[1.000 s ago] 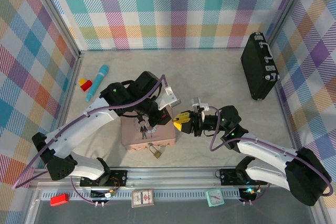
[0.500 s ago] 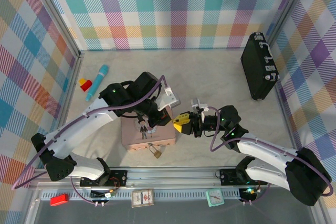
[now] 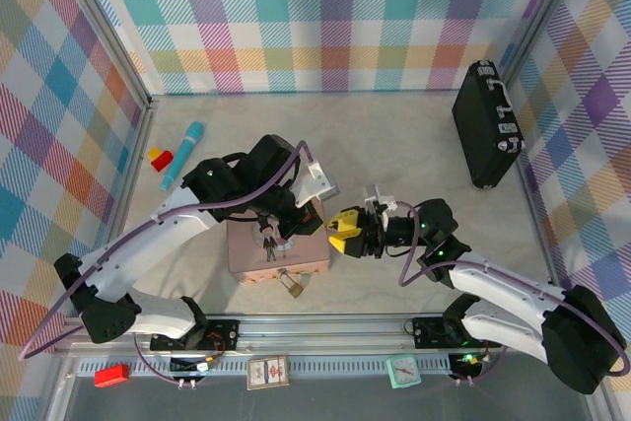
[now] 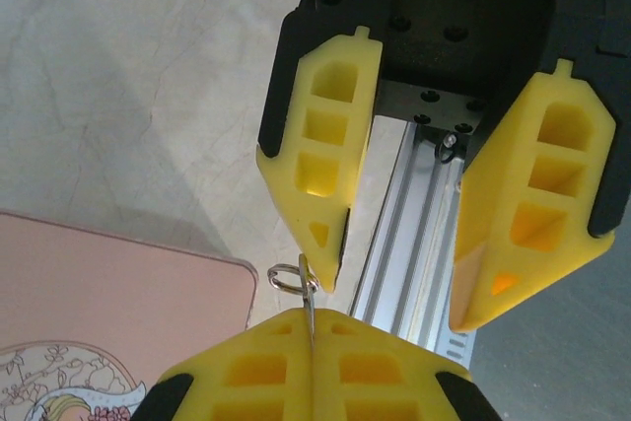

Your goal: Unlock the padlock with the key

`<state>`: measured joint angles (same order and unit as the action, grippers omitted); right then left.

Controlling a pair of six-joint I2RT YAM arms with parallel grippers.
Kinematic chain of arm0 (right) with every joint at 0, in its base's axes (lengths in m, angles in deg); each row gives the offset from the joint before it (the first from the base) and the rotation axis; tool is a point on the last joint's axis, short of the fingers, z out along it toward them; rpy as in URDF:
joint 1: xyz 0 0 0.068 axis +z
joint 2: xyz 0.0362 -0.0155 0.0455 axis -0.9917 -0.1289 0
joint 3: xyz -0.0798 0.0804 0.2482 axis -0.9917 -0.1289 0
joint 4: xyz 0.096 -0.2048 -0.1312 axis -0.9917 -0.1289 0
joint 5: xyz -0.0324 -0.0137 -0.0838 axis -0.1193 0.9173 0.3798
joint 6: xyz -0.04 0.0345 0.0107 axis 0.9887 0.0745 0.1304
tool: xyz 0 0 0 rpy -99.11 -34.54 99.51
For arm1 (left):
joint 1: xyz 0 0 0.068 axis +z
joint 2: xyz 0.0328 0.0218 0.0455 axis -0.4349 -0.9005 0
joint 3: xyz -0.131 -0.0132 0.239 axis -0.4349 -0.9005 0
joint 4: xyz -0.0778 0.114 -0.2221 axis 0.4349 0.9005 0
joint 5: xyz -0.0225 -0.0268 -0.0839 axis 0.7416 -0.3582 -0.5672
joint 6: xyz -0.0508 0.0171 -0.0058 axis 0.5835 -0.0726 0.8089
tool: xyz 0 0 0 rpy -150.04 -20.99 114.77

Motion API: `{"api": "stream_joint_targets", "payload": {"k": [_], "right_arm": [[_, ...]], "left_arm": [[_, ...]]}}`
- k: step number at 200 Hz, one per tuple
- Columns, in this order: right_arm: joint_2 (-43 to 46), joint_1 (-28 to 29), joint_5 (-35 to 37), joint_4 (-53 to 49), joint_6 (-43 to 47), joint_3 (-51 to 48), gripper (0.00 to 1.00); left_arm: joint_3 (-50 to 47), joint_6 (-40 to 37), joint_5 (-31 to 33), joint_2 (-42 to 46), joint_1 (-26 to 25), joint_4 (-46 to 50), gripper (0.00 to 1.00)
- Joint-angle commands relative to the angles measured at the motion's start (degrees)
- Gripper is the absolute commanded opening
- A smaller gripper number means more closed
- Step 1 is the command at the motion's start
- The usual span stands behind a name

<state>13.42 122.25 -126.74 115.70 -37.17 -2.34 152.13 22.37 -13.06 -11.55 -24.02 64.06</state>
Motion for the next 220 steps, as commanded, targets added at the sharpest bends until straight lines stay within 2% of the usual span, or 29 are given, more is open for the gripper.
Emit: {"api": "stream_joint_targets", "payload": {"k": [1, 39, 93, 220], "right_arm": [[1.58, -2.38, 2.91, -0.04, -0.75, 0.15, 0.41], [3.01, -3.54, 2.23, -1.64, -0.95, 0.72, 0.41], [-2.19, -3.02, -2.17, 4.82, -4.21, 0.57, 0.35], [-1.3, -1.84, -1.73, 2.74, -2.45, 1.23, 0.14]], "left_arm": [[-0.54, -0.12, -3.21, 2.26, -1.09, -0.75, 0.0], [-0.97, -0.08, -2.25, 1.28, -1.09, -0.62, 0.0], [-1.63, 0.25, -3.49, 1.7, -1.1, -3.95, 0.0], [-1.65, 0.28, -3.51, -0.21, -1.09, -4.85, 0.0]]}}
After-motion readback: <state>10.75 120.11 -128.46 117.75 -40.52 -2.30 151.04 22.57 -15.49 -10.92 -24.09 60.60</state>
